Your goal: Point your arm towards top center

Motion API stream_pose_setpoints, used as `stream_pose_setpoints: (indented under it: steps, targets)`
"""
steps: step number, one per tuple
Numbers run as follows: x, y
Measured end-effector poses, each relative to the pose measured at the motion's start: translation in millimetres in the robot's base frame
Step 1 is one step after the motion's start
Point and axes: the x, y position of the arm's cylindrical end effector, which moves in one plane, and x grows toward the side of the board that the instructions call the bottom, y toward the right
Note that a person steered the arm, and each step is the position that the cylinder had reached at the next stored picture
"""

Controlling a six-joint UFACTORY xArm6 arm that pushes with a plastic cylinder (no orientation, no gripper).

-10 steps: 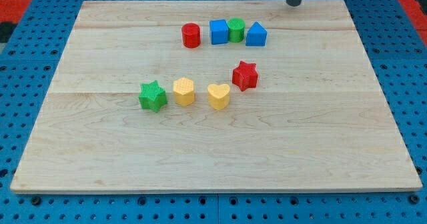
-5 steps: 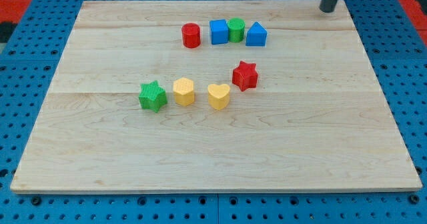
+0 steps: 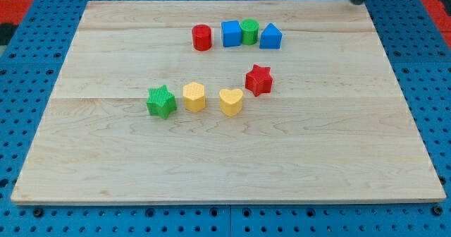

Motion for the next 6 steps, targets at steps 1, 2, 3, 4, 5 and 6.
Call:
stream_pose_setpoints:
  steps: [1,2,3,4,5,6]
  targets:
    - [0.8,-107.5]
    - [0.5,-112.8]
    - [1.2,-114.9]
    - [-0.1,-114.0]
    - [0.1,-114.2]
    - [0.1,-110.8]
